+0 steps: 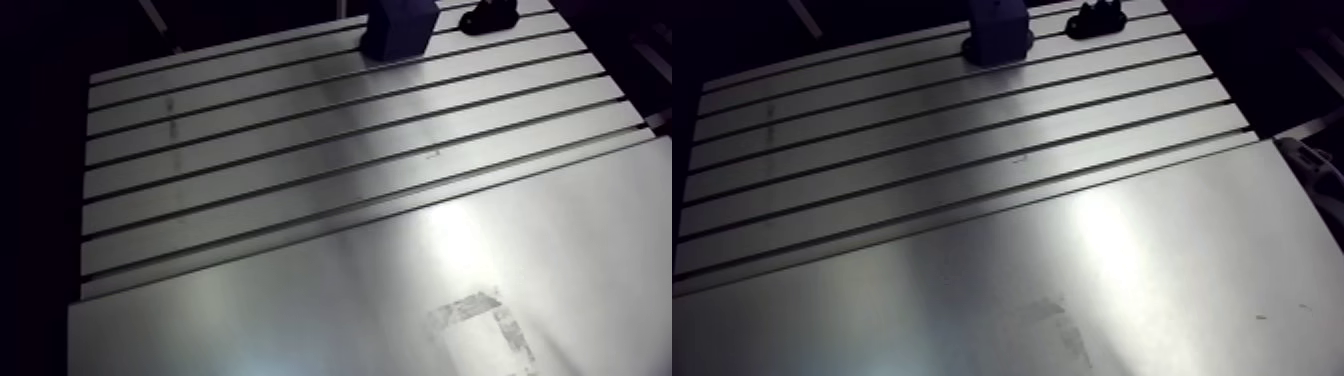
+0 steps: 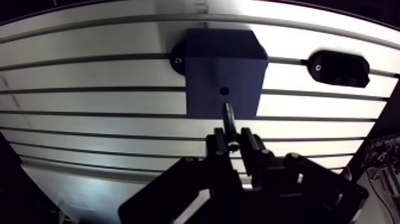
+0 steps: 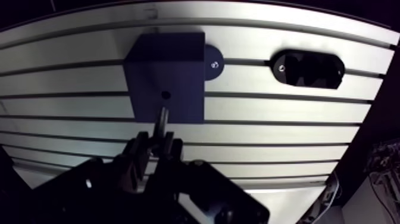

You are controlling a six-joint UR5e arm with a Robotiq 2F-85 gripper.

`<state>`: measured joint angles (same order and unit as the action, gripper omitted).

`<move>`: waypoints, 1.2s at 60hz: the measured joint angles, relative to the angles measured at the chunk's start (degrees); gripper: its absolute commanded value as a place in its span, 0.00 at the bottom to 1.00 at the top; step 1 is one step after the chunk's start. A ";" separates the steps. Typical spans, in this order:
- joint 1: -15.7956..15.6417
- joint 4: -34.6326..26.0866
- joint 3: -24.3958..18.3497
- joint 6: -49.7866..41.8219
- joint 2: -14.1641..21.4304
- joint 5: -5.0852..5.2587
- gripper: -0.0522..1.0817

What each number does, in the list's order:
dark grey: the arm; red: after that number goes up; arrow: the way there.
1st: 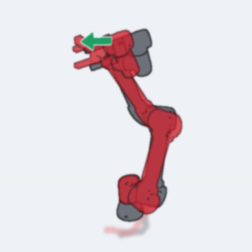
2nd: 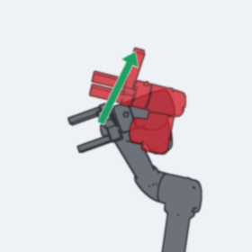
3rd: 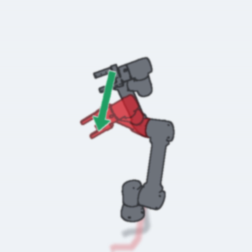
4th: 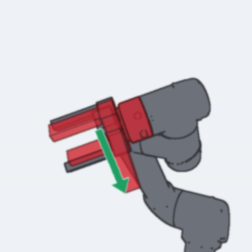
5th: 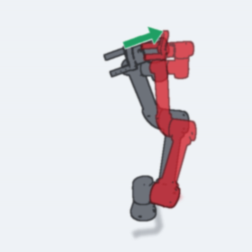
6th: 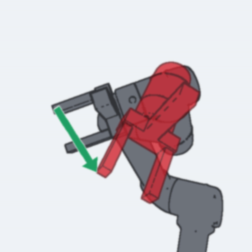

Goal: Pick up the M10 bolt and insert it into the hole until fully seated.

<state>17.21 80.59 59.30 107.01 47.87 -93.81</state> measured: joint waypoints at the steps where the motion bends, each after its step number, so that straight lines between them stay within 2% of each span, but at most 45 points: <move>1: -0.01 0.00 0.02 0.00 0.00 -0.01 1.00; 72: -0.23 0.78 0.16 0.00 -0.65 -0.10 1.00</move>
<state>16.98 81.36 59.46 107.01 47.22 -93.91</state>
